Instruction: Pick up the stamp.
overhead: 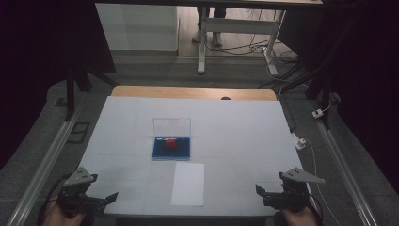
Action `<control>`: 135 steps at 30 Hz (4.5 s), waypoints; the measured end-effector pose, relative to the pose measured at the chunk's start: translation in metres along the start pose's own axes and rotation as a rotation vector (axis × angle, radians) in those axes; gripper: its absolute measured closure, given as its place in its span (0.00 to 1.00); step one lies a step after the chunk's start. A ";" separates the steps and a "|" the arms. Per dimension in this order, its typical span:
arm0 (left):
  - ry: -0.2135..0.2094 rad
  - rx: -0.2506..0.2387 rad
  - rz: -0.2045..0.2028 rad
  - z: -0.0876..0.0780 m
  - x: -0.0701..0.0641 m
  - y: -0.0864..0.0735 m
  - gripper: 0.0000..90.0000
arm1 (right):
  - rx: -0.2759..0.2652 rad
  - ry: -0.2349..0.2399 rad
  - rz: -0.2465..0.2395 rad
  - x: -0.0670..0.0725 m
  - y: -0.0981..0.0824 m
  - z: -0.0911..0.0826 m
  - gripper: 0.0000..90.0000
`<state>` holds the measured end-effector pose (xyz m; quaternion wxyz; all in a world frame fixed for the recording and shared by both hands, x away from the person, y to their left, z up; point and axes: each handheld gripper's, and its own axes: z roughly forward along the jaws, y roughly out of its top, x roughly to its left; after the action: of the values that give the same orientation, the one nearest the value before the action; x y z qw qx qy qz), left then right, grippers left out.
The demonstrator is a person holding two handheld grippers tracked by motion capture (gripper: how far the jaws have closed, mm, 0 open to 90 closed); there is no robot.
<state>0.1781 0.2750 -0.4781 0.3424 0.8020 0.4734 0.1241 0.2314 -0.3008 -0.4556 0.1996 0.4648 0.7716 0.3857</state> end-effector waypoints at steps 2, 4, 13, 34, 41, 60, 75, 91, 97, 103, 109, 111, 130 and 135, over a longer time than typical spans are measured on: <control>-0.002 0.000 -0.003 0.000 0.000 0.000 0.02 | 0.005 0.004 0.003 -0.001 0.000 0.000 0.02; -0.005 -0.006 0.000 -0.001 0.000 -0.001 0.02 | 0.009 0.029 -0.001 -0.001 0.001 0.001 0.04; 0.003 0.006 0.011 0.000 -0.002 0.000 0.01 | 0.040 0.061 -0.046 0.002 0.001 0.004 0.00; -0.009 -0.028 0.022 -0.004 -0.003 0.005 0.00 | 0.041 0.104 -0.056 0.002 0.001 0.004 0.00; -0.031 -0.049 0.045 -0.002 -0.005 0.011 0.00 | 0.046 0.107 -0.061 0.002 0.001 0.005 0.00; -0.095 -0.108 0.102 0.014 -0.007 0.032 0.00 | 0.053 0.115 -0.072 0.003 0.002 0.005 0.00; -0.126 -0.083 0.128 0.037 -0.005 0.059 0.00 | 0.060 0.115 -0.081 0.004 0.002 0.006 0.00; -0.126 -0.071 0.164 0.062 -0.005 0.091 0.00 | 0.066 0.119 -0.090 0.005 0.002 0.007 0.00; -0.123 -0.061 0.189 0.070 -0.005 0.101 0.00 | 0.065 0.121 -0.088 0.005 0.002 0.007 0.00; -0.121 -0.052 0.217 0.079 -0.005 0.112 0.00 | 0.072 0.120 -0.093 0.005 0.002 0.008 0.00; -0.121 -0.032 0.257 0.094 -0.006 0.126 0.00 | 0.075 0.123 -0.095 0.005 0.003 0.008 0.00; -0.118 -0.026 0.277 0.100 -0.006 0.130 0.00 | 0.075 0.124 -0.095 0.005 0.003 0.008 0.00; -0.192 0.056 0.424 0.149 0.001 0.165 0.02 | 0.080 0.130 -0.096 0.005 0.003 0.009 0.00; -0.180 0.078 0.462 0.159 0.003 0.171 0.07 | 0.082 0.131 -0.095 0.005 0.003 0.009 0.00</control>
<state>0.3787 0.1547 -0.4812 0.3143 0.9095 0.2495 0.1088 0.2362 -0.2919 -0.4589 0.1477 0.4091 0.8193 0.3736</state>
